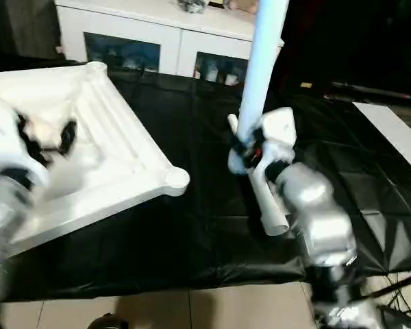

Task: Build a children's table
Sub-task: Pick table leg, then insert table leg to table base

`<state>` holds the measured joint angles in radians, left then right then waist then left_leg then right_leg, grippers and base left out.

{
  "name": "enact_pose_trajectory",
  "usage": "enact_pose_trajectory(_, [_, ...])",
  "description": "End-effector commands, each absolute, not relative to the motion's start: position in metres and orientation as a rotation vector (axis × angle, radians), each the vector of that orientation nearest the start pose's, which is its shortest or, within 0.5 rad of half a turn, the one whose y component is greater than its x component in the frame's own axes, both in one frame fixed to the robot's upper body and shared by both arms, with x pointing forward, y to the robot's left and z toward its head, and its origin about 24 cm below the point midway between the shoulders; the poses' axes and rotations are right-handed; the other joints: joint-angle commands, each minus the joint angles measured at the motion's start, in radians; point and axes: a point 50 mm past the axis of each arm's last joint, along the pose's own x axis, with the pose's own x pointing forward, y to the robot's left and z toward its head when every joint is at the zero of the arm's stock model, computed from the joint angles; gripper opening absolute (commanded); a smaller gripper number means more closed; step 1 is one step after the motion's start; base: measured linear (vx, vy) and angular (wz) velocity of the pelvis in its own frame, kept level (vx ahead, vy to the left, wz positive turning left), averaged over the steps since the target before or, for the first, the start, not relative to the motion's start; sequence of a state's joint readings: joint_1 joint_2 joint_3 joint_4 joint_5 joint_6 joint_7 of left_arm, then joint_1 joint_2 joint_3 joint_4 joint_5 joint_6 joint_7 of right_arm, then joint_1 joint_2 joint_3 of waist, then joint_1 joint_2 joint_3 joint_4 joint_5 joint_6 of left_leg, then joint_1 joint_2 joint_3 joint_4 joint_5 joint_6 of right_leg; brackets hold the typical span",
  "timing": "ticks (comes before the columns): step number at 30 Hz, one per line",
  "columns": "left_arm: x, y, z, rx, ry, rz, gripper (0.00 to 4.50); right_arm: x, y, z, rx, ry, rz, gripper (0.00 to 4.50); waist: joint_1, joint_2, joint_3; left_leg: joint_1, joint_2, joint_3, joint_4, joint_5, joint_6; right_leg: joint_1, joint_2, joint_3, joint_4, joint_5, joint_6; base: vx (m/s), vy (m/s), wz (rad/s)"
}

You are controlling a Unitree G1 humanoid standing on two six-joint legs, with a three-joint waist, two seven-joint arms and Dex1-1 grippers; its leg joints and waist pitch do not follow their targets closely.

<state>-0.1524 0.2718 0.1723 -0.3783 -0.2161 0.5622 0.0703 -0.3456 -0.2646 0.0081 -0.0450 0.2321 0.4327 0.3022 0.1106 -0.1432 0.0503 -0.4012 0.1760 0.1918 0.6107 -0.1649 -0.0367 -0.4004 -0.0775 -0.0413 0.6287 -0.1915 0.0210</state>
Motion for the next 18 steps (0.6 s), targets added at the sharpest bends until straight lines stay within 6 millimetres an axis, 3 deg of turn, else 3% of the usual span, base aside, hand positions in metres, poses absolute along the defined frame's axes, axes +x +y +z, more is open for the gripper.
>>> enact_pose_trajectory(1, [0.264, 0.208, 0.124, 0.064, 0.012, 0.102, 4.5, 0.309, -0.161, 0.119, -0.034, 0.02, 0.363, 1.85, -0.002, 0.028, -0.055, 0.04, 0.05, -0.037, -0.091, -0.395, -0.132, 0.01, -0.057, 0.034, -0.089, -0.294, -0.029, 0.0, 0.0, 0.0])
enact_pose_trajectory(2, [0.263, 0.203, 0.124, 0.113, -0.002, 0.07, 4.5, 0.309, -0.161, 0.118, -0.031, 0.016, 0.367, 1.85, -0.004, 0.027, -0.055, 0.04, 0.05, -0.038, -0.091, -0.399, -0.13, 0.01, -0.056, 0.033, -0.088, -0.294, -0.031, 0.0, 0.0, 0.0])
enact_pose_trajectory(3, [0.262, 0.201, 0.125, 0.131, -0.009, 0.057, 4.5, 0.309, -0.16, 0.118, -0.034, 0.014, 0.37, 1.85, -0.005, 0.018, -0.055, 0.038, 0.052, -0.039, -0.092, -0.401, -0.124, 0.01, -0.056, 0.032, -0.09, -0.306, -0.028, 0.0, 0.0, 0.0])
enact_pose_trajectory(6, [0.264, 0.197, 0.123, 0.147, 0.009, 0.035, 4.5, 0.311, -0.159, 0.119, -0.026, 0.004, 0.377, 1.85, -0.006, 0.022, -0.05, 0.046, 0.052, -0.038, -0.092, -0.428, -0.127, 0.0, -0.055, 0.033, -0.091, -0.328, -0.033, 0.0, 0.0, 0.0])
enact_pose_trajectory(11, [0.266, 0.207, 0.126, 0.124, -0.006, 0.061, 4.5, 0.316, -0.153, 0.125, -0.026, -0.025, 0.395, 1.85, -0.009, 0.024, -0.049, 0.045, 0.051, -0.041, -0.093, -0.454, -0.137, 0.001, -0.058, 0.032, -0.094, -0.362, -0.03, 0.0, 0.0, 0.0])
enact_pose_trajectory(13, [0.268, 0.215, 0.128, 0.126, -0.002, 0.075, 4.5, 0.317, -0.153, 0.126, -0.016, -0.034, 0.388, 1.85, -0.012, 0.018, -0.05, 0.043, 0.05, -0.042, -0.093, -0.453, -0.134, 0.002, -0.058, 0.031, -0.094, -0.373, -0.03, 0.0, 0.0, 0.0])
enact_pose_trajectory(18, [0.268, 0.221, 0.122, 0.159, 0.06, 0.029, 4.5, 0.319, -0.153, 0.125, -0.013, -0.036, 0.389, 1.85, -0.013, 0.022, -0.049, 0.046, 0.049, -0.041, -0.094, -0.448, -0.136, -0.003, -0.058, 0.032, -0.091, -0.352, -0.039, 0.0, 0.0, 0.0])
